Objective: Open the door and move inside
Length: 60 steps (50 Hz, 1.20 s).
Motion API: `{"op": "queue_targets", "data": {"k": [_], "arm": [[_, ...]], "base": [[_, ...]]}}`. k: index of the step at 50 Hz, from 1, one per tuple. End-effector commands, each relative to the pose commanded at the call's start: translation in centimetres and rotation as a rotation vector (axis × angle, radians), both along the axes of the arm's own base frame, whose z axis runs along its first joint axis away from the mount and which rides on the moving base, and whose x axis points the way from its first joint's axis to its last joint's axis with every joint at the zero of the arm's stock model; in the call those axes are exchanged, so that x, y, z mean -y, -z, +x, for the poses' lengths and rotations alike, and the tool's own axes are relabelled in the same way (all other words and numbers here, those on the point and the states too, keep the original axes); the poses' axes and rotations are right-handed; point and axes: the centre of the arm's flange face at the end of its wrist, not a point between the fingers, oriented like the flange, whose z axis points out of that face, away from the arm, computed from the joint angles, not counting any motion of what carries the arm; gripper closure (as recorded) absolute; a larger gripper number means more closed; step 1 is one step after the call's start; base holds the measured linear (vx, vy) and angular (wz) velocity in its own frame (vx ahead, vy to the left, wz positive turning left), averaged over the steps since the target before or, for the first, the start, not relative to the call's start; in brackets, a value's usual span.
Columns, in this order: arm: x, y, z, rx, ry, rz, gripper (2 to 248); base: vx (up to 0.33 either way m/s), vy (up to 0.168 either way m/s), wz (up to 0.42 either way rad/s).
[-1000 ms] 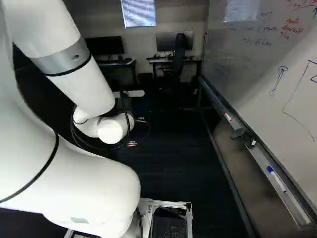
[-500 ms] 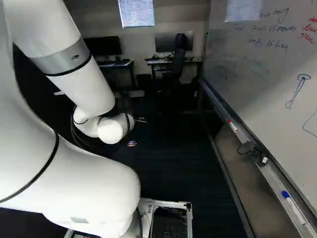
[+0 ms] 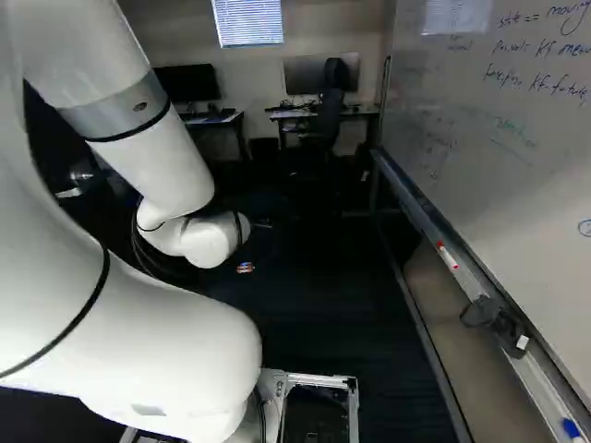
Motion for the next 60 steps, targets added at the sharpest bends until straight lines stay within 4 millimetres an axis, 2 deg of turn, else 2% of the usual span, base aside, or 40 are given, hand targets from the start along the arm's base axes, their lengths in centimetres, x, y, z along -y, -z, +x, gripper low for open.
{"op": "queue_targets", "data": {"k": [60], "arm": [[0.00,0.00,0.00,0.000,0.000,0.000,3]], "base": [[0.250,0.003,-0.020]]}}
